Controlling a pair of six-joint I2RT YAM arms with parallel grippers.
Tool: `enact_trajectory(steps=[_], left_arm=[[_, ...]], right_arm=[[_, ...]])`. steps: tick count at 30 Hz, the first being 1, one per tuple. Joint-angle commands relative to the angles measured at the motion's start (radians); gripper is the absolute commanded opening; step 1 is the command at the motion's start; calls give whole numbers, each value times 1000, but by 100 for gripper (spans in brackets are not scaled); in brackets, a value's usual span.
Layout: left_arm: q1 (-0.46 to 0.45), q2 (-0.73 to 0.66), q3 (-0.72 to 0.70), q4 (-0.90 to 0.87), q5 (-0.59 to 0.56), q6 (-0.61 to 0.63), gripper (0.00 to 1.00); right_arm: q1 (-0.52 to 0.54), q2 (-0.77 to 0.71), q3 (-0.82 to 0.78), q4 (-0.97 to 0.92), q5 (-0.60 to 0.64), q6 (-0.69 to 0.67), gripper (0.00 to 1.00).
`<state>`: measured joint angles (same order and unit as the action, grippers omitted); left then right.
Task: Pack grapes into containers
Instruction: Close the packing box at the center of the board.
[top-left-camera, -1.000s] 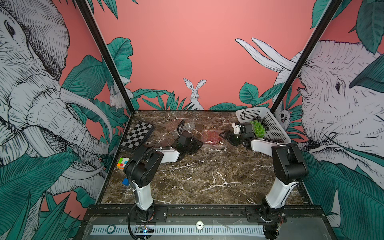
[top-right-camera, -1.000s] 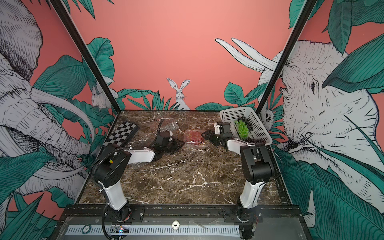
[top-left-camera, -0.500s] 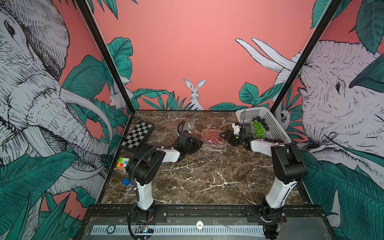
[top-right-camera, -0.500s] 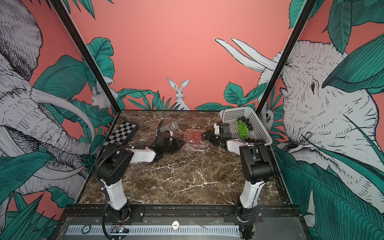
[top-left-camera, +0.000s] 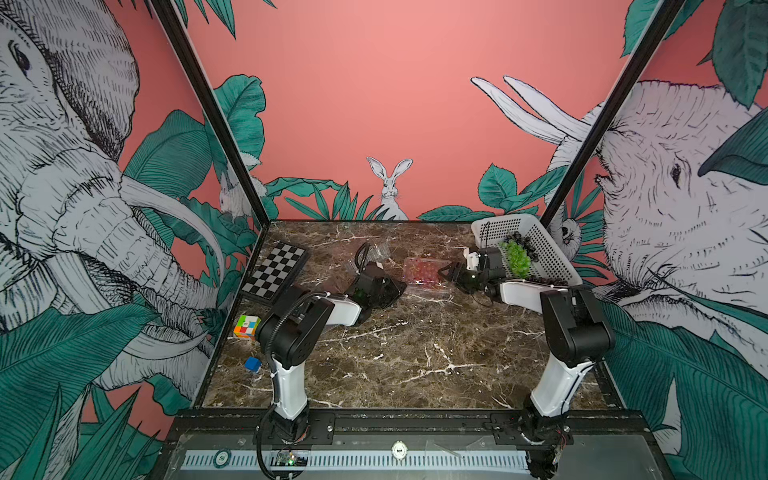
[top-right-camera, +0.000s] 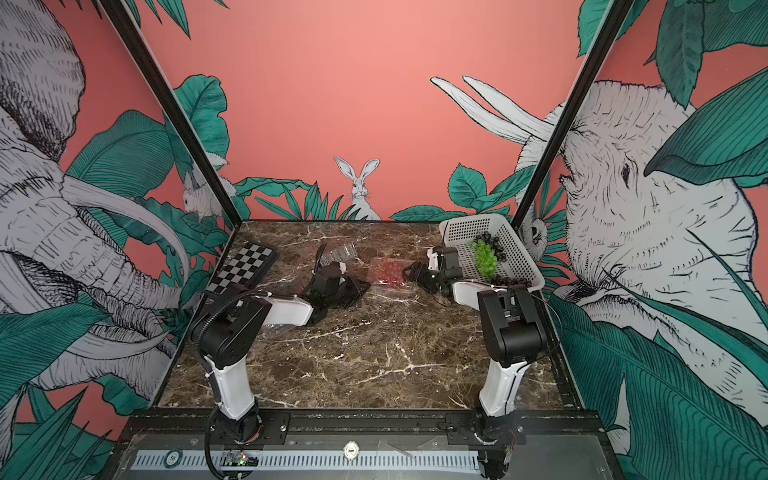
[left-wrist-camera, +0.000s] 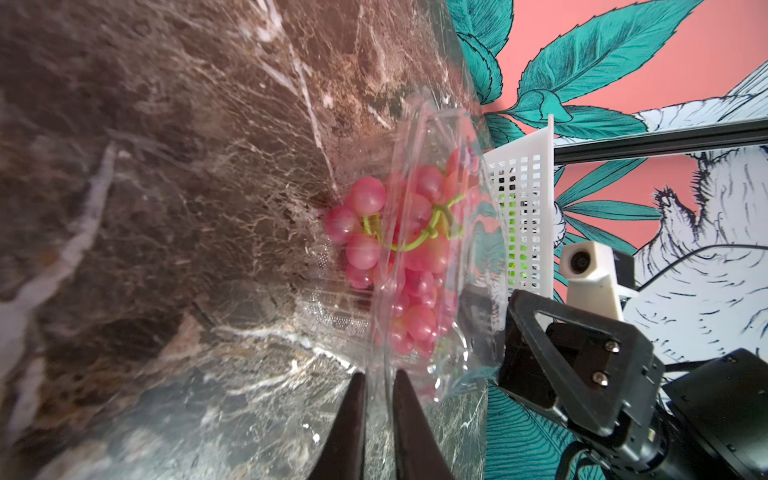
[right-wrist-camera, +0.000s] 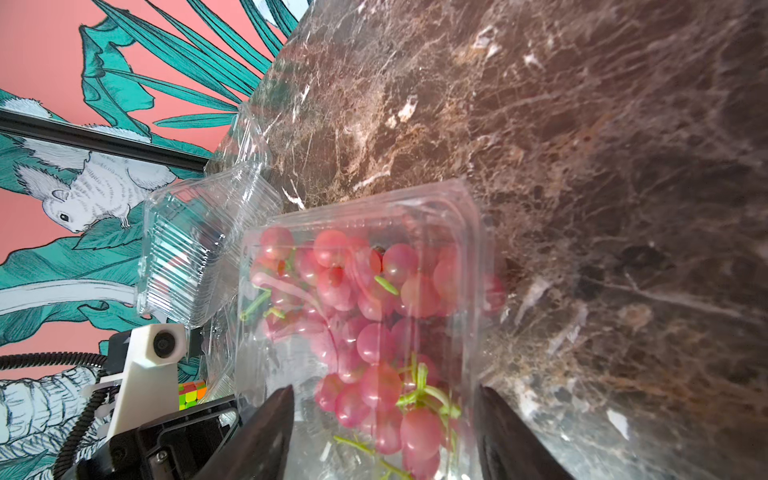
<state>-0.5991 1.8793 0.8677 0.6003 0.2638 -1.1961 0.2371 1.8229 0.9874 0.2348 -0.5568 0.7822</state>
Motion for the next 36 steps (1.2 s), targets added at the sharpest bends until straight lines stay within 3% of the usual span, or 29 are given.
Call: enact_trajectory(steps=[1,13,16,20,22,26,31,36], left_arm=[[-9,15,-23,-21,-18,-8,14],[-8,7,-39,-21,-22,-3,10],[-8,-30,-27,-96,-33,46,22],[-9,-105,-3,-249,-55,135,57],[-8,-136,15,-304,-53,186,66],[-8,-201,72,-452,-91,307,98],[3,-181,208,-601,-89,410,99],[7,-75,333,-641,-12,412,99]], right_arm=[[14,15,-2,33,-15,6,67],[14,16,8,26,-22,8,67],[13,7,17,9,-22,1,67],[4,-18,16,-16,-18,-13,69],[-2,-30,12,-28,-17,-19,71],[-10,-66,-8,-49,-15,-33,74],[-10,-116,-36,-96,5,-64,81],[-10,-135,-64,-114,15,-61,84]])
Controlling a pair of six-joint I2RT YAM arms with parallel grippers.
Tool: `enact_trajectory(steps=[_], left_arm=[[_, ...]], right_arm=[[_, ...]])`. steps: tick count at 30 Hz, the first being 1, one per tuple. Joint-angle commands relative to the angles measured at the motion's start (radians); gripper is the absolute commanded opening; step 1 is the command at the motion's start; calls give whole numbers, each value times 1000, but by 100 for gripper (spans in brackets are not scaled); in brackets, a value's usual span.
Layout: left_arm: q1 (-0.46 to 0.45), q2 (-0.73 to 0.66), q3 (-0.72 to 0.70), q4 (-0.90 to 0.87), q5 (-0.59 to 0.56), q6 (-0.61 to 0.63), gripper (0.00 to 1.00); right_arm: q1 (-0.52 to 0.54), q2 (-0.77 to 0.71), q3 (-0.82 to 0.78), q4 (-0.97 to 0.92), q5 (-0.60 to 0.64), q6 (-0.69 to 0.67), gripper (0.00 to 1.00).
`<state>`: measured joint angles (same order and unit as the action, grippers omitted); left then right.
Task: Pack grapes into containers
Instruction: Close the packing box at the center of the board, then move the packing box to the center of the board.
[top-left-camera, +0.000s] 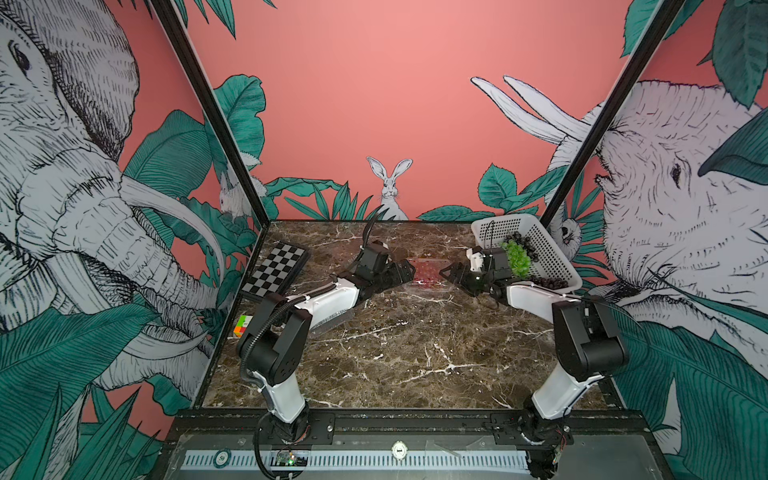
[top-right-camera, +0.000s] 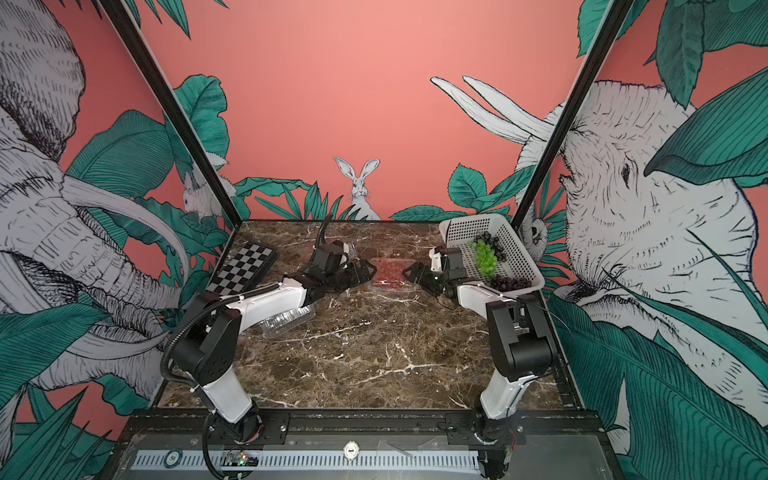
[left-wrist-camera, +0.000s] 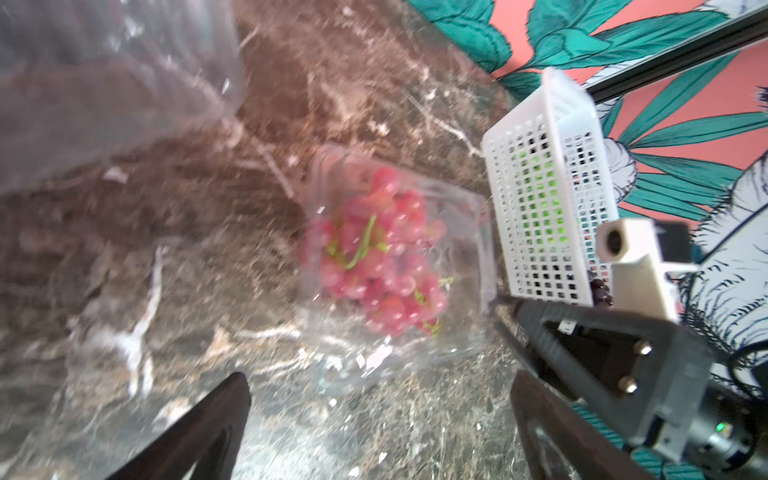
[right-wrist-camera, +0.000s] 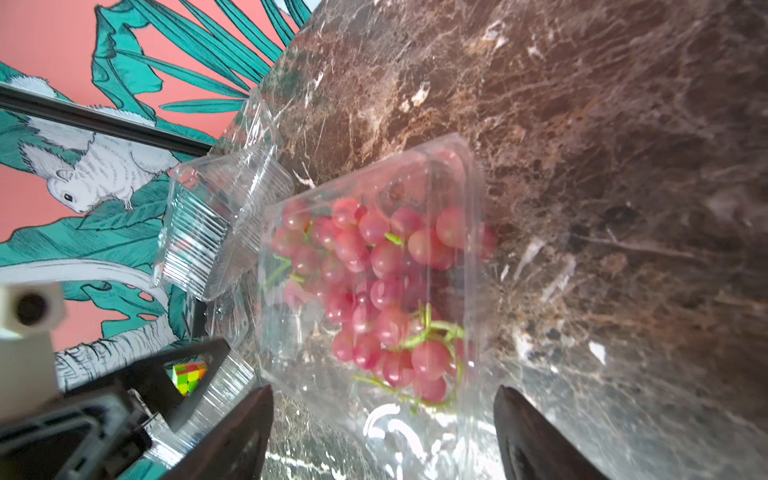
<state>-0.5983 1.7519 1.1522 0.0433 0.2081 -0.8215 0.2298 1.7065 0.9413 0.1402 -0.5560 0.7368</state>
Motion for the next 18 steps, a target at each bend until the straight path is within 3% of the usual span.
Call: enact_trajectory(steps=[1,8,18], left_arm=[[7,77,70,-78,60,27,99],[7,210,163,-32,129,-47,99],[6,289,266,-33,148,-80,99]], right_arm=[[-3,-21,-24,-15,12,-9,84],[7,16,-17,25,15,38,77],[16,100,48,60,5,91,70]])
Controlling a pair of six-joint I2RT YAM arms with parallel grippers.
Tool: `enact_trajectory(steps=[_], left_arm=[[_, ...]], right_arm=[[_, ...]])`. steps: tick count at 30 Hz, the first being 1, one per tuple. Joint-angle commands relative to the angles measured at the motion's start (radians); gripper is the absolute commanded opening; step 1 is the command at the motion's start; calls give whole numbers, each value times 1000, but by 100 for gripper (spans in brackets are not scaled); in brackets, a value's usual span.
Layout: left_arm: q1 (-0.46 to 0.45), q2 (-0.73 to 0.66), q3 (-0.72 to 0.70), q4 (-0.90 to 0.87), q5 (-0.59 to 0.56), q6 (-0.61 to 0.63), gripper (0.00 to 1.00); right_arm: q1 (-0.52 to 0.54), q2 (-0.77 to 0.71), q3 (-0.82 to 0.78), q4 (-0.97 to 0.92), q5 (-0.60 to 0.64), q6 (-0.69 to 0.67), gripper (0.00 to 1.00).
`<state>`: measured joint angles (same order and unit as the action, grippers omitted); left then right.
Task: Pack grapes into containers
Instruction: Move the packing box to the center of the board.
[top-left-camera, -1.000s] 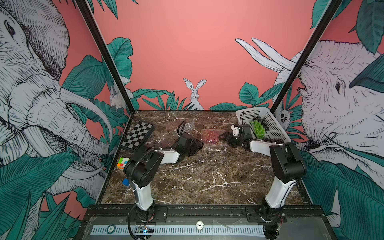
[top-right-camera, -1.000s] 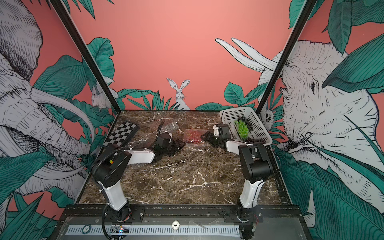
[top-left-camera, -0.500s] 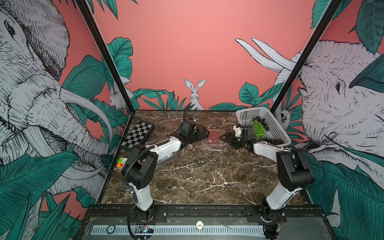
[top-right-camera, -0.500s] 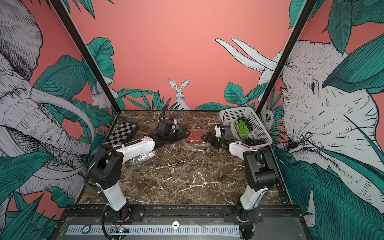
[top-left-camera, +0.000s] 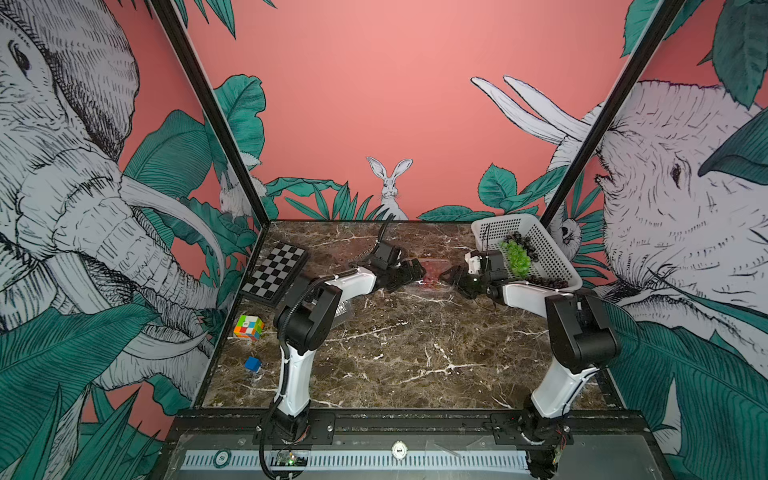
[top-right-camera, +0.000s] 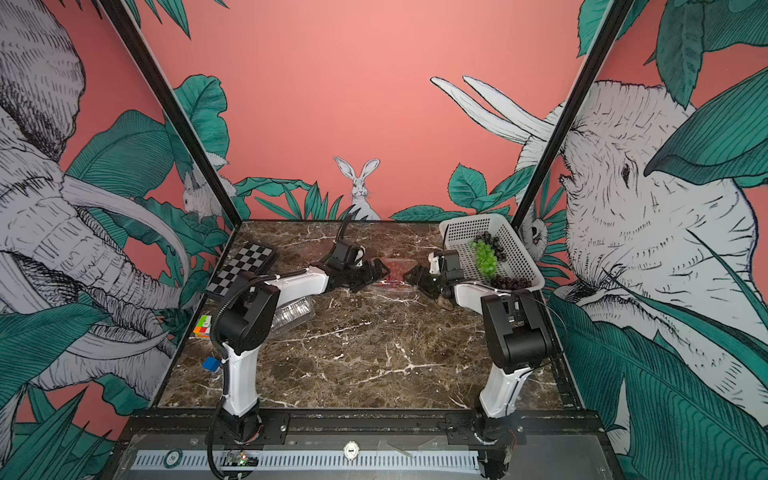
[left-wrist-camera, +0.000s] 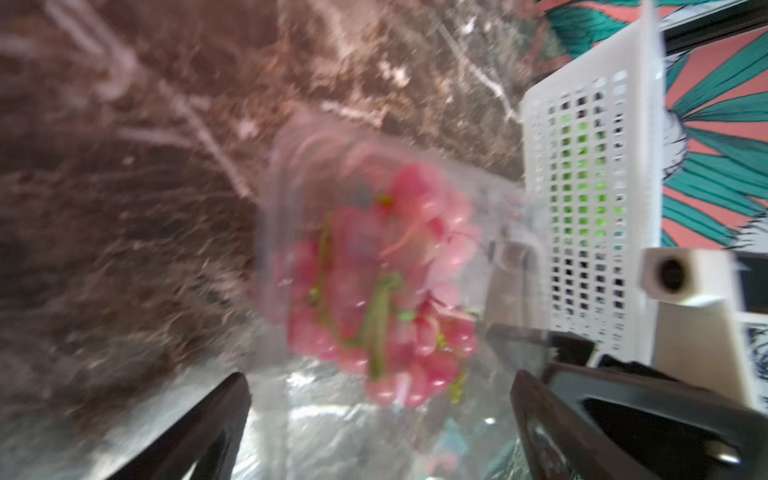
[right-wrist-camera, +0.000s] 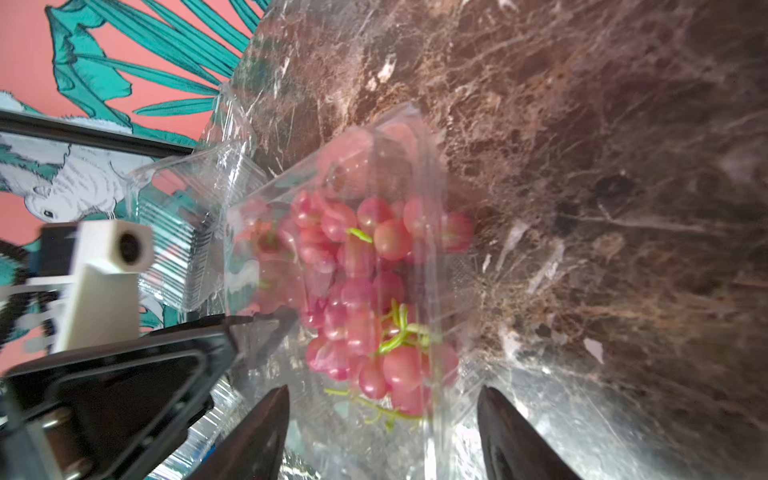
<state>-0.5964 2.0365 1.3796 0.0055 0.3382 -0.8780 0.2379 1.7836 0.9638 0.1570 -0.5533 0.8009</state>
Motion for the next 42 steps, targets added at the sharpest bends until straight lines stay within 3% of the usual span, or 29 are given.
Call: enact_trajectory(steps=[1,11,42], left_arm=[[4,15,44,14,21,-33,99],[12,109,183,0,12,-48,99],[111,570,938,-129,6,-104,99]], right_arm=[[8,27,30,44,5,30,69],[9,105,153,6,33,43,61],[-29,544,798,-102,28,77,60]])
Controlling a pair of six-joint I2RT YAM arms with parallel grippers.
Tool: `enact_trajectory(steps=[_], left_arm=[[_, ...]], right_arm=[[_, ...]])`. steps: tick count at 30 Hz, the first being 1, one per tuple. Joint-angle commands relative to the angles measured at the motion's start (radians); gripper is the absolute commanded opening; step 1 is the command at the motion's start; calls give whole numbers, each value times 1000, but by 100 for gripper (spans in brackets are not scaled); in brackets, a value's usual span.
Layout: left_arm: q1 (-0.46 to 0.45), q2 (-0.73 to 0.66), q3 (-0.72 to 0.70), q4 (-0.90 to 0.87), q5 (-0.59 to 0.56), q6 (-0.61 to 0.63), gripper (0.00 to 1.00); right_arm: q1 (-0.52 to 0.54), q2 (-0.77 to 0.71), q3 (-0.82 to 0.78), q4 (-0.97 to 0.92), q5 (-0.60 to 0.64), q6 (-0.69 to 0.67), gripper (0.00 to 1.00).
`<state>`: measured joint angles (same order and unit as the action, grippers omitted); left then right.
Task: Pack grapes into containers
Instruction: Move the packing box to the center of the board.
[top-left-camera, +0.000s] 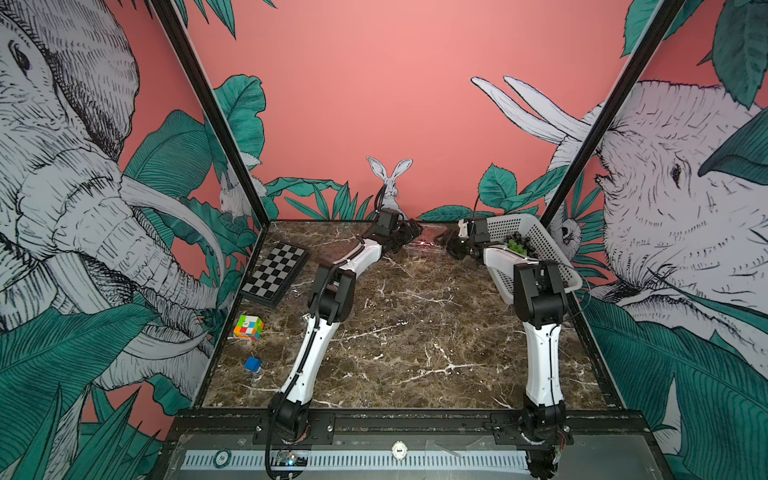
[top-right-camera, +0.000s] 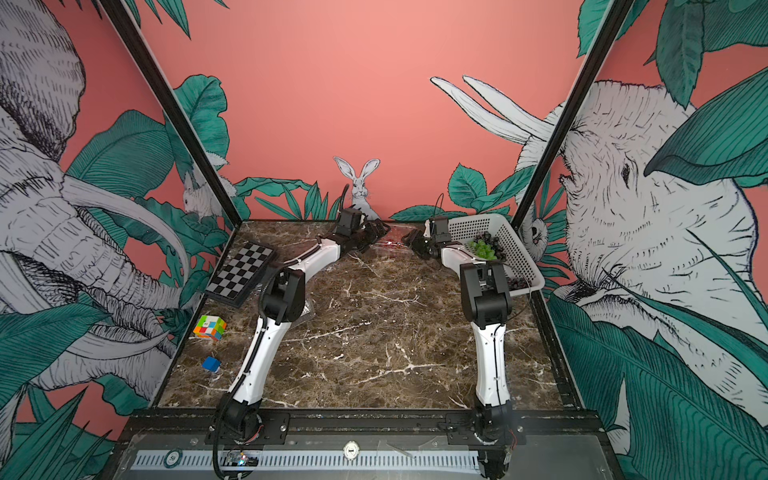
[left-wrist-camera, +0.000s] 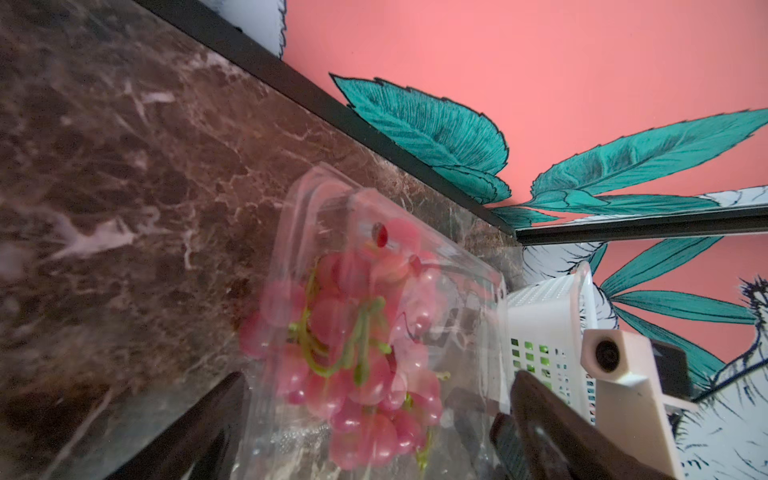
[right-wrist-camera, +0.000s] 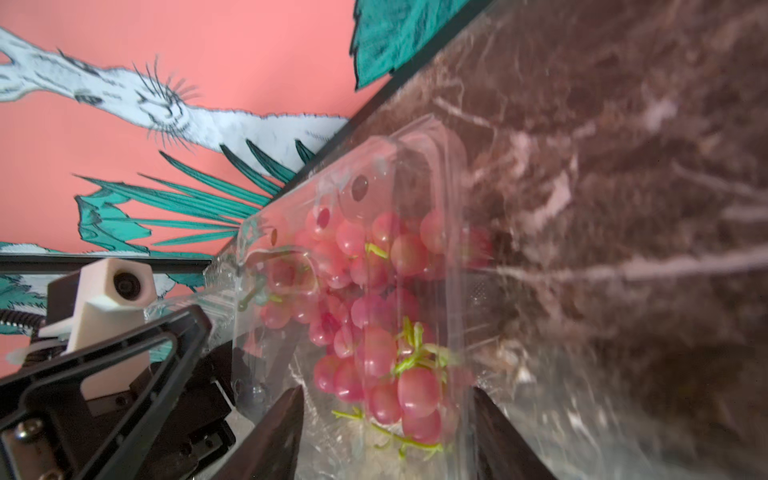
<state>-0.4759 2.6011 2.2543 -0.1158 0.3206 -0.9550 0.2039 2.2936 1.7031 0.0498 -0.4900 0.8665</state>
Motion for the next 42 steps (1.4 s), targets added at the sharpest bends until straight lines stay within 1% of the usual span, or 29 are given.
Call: enact_trajectory(steps=[1,5,7,13,22,28,31,32,42], left_arm=[[-7,14,78,-4,20,-33,99],[-4,34,128,1,18,-47,99],[-1,68,150,2,17,-50,99],[6,109,231,4,9,-64,99],[17,108,237,-17,11,-64,99],[17,67,197,-43,22,-45,99],[19,44,166,-68,20,-20,99],[19,14,149,-70,20,-18,99],[20,-110,25,-99,32,22,99]], right_arm=[[3,43,74,2,-36,12,60],[-5,92,156,-19,-38,16,61],[-8,113,193,-28,-41,20,61],[-9,146,240,-18,-38,44,61],[-15,168,272,-23,-44,52,64],[-25,152,279,-49,-50,31,69],[-32,136,270,-59,-48,19,73],[-34,131,265,-59,-48,19,74],[-43,58,224,-71,-53,-20,89]])
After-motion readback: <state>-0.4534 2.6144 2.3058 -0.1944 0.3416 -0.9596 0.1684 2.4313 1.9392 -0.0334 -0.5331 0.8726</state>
